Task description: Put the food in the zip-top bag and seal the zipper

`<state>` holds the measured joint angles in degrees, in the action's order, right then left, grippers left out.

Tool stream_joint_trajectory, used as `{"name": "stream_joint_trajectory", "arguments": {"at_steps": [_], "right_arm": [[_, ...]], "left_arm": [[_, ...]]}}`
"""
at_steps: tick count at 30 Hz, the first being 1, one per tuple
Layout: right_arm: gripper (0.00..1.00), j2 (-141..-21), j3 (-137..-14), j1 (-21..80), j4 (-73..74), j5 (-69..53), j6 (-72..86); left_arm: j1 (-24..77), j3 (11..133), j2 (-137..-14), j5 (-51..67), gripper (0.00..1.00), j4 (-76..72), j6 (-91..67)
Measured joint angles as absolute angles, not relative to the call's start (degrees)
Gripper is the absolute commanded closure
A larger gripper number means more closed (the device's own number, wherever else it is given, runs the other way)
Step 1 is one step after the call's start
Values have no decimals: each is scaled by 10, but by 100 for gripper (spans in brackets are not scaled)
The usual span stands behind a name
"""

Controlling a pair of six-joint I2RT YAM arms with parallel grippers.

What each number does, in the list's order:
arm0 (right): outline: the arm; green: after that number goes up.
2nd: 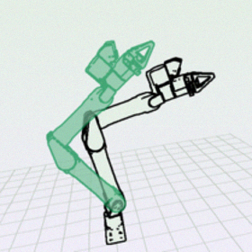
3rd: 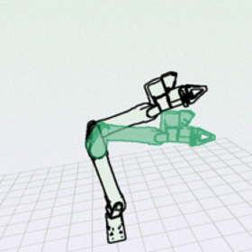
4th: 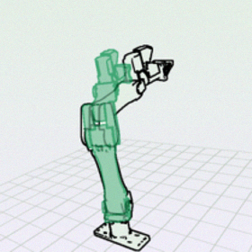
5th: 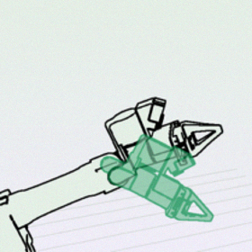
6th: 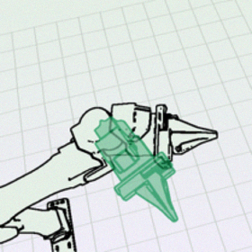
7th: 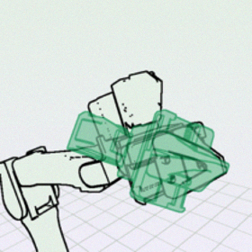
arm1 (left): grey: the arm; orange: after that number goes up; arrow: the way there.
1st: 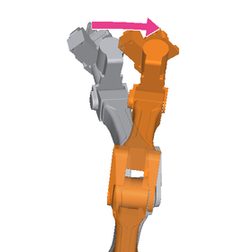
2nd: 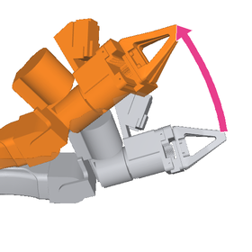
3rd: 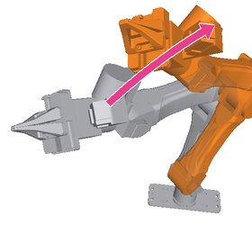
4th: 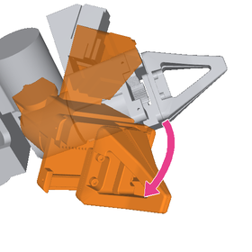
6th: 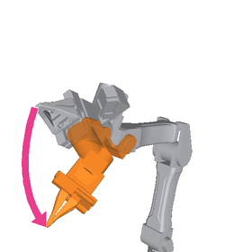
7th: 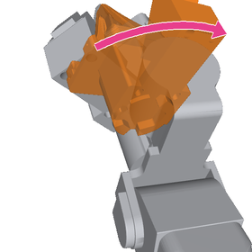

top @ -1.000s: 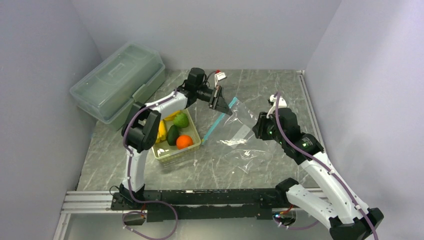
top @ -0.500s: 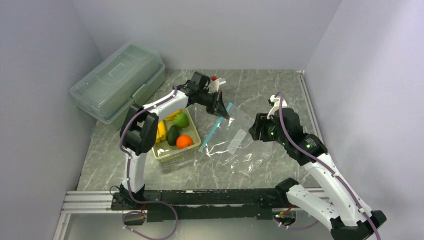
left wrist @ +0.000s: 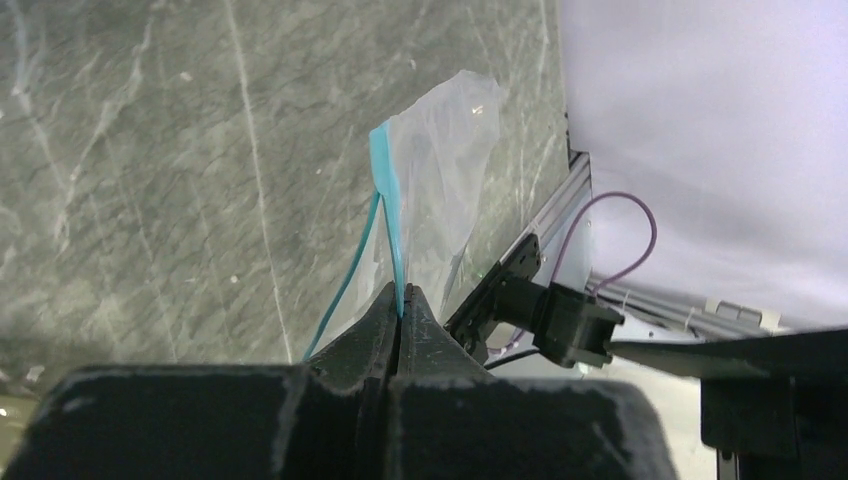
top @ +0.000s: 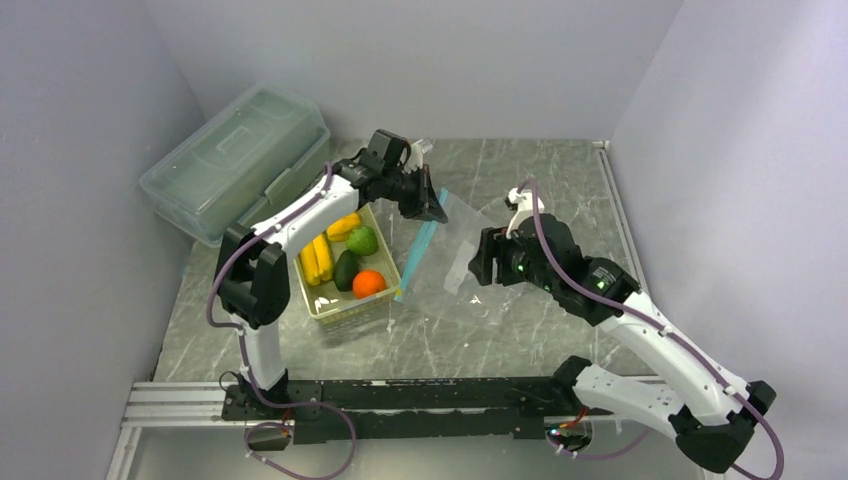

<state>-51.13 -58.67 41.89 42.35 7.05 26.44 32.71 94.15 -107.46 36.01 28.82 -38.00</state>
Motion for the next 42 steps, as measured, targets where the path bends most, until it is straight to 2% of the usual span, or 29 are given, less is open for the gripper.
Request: {"name": "stream_joint_trajectory", "arguments": {"at_steps": [13,26,35,42], "right_arm": [[29,-612,-658,526,413,148,291],[27,-698,-726,592,388,208,300],[28,-736,-749,611,375,235,312],[33,-755,-749,618,369,251,320]], "left_arm": [[343,909,-991,204,100,337,-525],[392,905,-924,26,100,468,-661],[412,905,-916,-15,100,510,-706],[420,904,-896,-31,100,529,-740]]}}
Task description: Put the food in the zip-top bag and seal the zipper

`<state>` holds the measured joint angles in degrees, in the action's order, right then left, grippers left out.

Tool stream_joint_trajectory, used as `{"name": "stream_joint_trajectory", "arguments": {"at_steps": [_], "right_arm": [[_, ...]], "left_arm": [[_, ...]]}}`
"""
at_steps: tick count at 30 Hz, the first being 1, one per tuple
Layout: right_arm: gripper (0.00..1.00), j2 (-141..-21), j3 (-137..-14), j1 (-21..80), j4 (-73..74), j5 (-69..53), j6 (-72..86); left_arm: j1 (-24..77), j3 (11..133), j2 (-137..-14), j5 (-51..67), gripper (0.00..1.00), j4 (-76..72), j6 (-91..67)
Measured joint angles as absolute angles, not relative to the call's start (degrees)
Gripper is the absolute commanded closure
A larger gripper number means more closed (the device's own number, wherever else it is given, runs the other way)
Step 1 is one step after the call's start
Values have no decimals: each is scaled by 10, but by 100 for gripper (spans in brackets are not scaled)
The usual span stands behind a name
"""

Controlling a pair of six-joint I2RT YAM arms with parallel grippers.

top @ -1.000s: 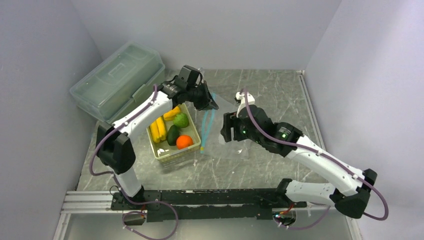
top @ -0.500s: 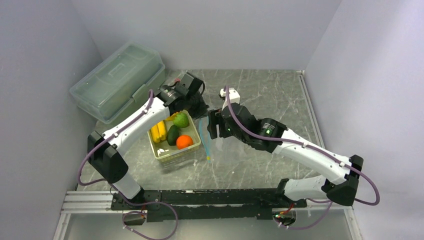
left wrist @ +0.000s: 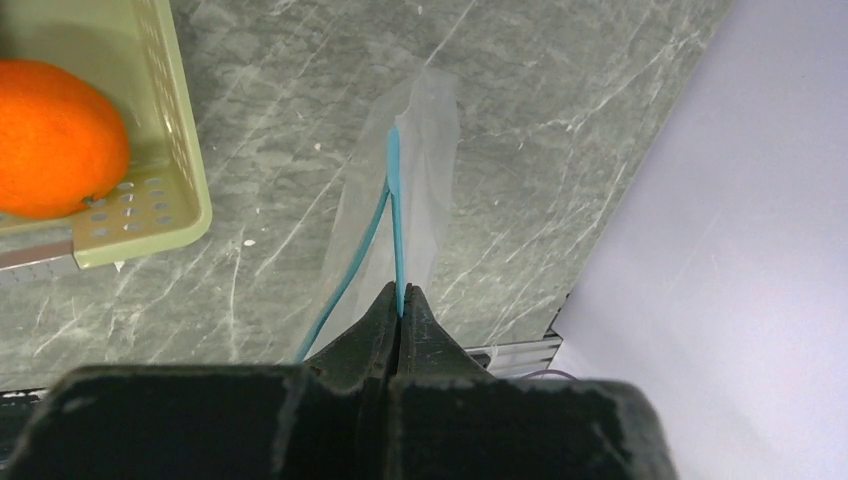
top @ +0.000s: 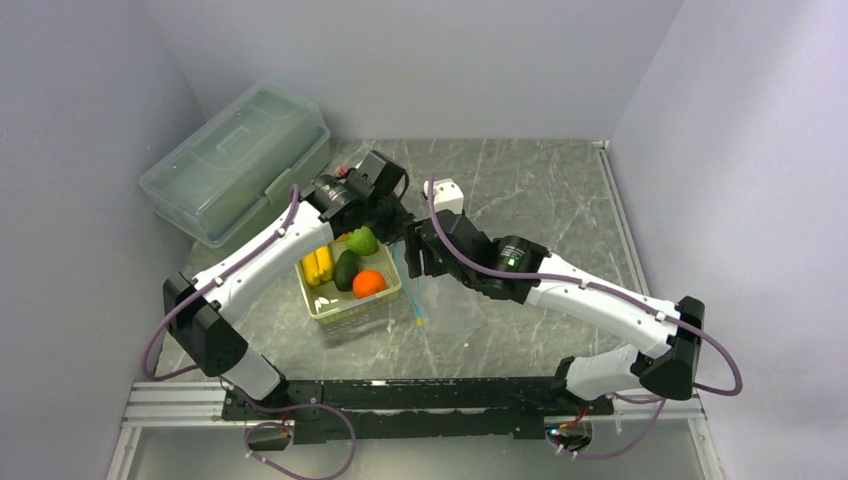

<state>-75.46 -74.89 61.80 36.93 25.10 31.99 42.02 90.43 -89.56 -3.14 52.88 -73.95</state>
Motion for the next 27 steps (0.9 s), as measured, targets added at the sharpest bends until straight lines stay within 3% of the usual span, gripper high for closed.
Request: {"name": "stream_joint_trajectory", "arguments": {"at_steps": [11,17,19,25,27], "right_arm": [[53,-790,-749,639,373,299,328],[84,-790,-749,644,384,335,334],[99,-790,-749,646,390,343,336],[100,-780,-742,648,394,352,334],[100,-771,-736,649,392,351,329]], "left_arm": [[441,903,-877,-55,100,552,-773],[445,896,-868,-62,100,556,-789],[445,894,-866,-63,100,556,-792],[447,886,-856,-60,100,544,-793],[449,882,-852,-55,93,537,-790]]}}
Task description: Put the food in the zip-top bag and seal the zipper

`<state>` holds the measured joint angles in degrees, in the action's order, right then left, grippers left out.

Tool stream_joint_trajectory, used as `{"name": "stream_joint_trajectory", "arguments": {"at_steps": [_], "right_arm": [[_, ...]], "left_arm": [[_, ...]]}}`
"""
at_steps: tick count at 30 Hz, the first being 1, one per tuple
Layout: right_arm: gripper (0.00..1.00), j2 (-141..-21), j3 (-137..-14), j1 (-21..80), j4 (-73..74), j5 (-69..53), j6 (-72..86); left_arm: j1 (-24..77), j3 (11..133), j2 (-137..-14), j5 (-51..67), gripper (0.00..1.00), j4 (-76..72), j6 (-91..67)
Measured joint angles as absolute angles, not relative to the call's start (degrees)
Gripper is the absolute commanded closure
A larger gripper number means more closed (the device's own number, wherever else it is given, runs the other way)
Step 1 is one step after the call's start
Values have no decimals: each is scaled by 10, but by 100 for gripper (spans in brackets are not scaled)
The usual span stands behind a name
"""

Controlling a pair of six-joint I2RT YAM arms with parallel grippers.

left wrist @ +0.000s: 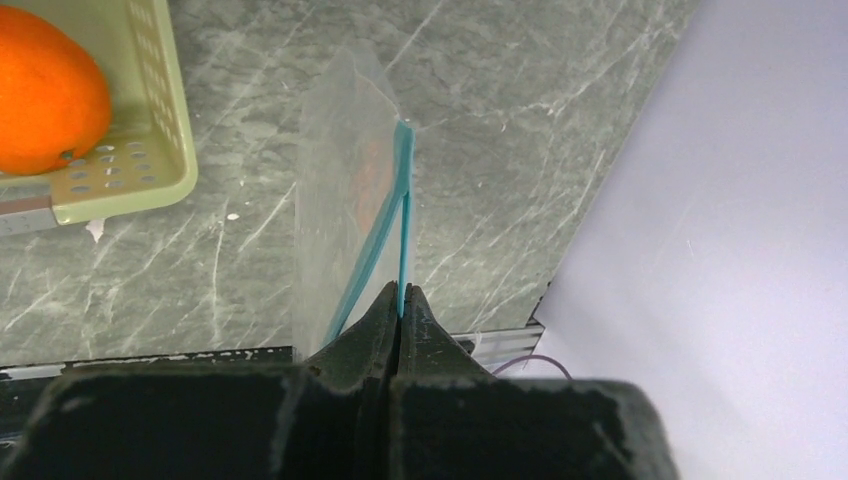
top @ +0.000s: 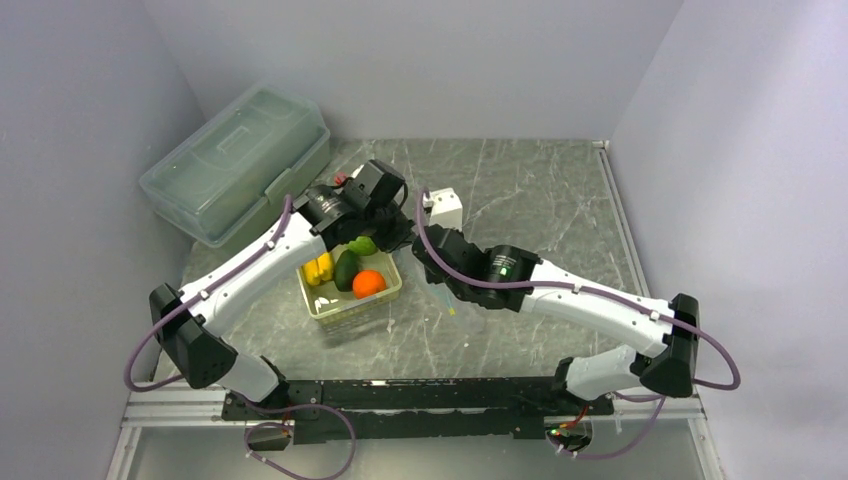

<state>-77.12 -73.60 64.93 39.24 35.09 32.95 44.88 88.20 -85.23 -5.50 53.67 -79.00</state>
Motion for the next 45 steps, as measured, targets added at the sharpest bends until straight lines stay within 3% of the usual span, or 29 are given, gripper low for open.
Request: {"name": "stream_joint_trajectory", "arguments": {"at_steps": [12,13,14,15,32,45], "right_arm": [[100,-700,-671,649,401,344,274],[100,-695,-667,649,402,340,268],[100,-689,-662,649,403,335,259],[100,-683,-658,649,405,329,250],[100,-600,-653,649,435,197,97],[100,-556,-656,648,471,36,3]], "left_arm": [[448,874,-815,-43,42,516,-697],[448,874,-813,-43,32,515,-684],[448,874,-811,-40,12,514,-669],[448,874,-809,-37,2,512,-655],[447,845,-675,82,0,427,-335],[447,851,-674,302,2,458,-122]]}}
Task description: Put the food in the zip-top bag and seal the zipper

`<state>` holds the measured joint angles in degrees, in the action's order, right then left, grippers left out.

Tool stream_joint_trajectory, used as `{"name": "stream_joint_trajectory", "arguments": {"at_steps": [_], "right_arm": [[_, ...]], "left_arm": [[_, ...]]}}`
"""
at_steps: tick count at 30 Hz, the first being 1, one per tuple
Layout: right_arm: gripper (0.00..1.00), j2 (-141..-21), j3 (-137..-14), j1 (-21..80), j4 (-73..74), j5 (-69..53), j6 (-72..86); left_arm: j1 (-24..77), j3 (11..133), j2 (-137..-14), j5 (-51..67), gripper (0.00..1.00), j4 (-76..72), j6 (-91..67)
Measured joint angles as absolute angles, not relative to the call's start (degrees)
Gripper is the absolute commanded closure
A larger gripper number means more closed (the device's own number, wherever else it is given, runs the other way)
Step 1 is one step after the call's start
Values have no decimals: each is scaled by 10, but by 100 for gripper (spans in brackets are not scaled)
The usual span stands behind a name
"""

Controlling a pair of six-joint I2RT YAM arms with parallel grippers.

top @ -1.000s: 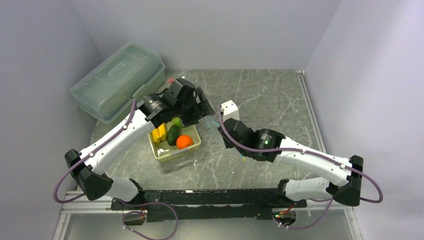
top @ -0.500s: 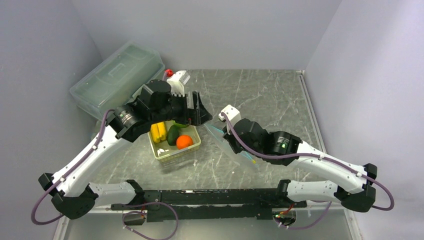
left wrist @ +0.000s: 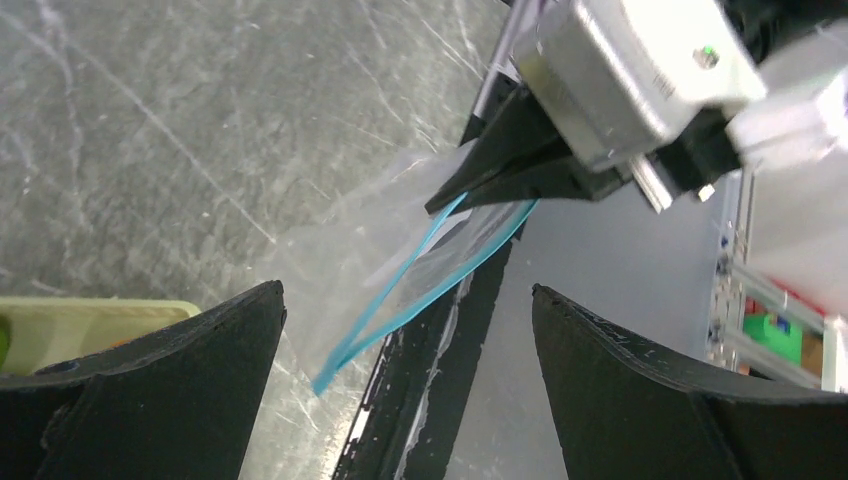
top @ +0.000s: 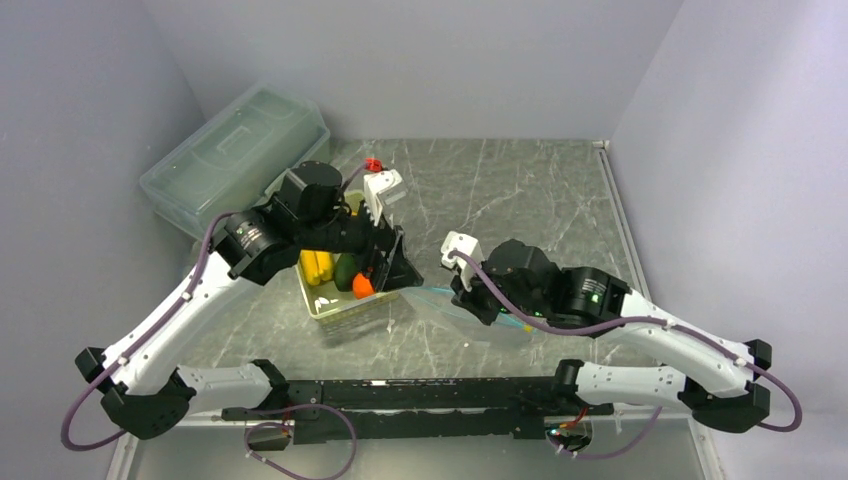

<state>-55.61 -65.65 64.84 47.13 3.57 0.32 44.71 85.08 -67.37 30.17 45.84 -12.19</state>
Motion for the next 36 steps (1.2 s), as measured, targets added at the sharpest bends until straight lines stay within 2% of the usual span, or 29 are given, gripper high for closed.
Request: {"name": "stream_joint_trajectory", "arguments": {"at_steps": [4,9,14,26,36], "right_arm": [[100,-539,-667,648,472,-8,-14],[100,-538,-673,648,472,-36,-20],[100,-536,-672,648,472,-51,-20],[100,-531,-672,647,468,-78,-17],[100,-530,-669,647,462,-81,-13]], "left_arm": [[447,840,-674,356,9,465,-79],[453,834,-688,388,12,475,-48],[469,826,-692,391,21,479,-22],[529,826,-736,356,32,482,9],[532,837,-737,328,34,483,15]]}}
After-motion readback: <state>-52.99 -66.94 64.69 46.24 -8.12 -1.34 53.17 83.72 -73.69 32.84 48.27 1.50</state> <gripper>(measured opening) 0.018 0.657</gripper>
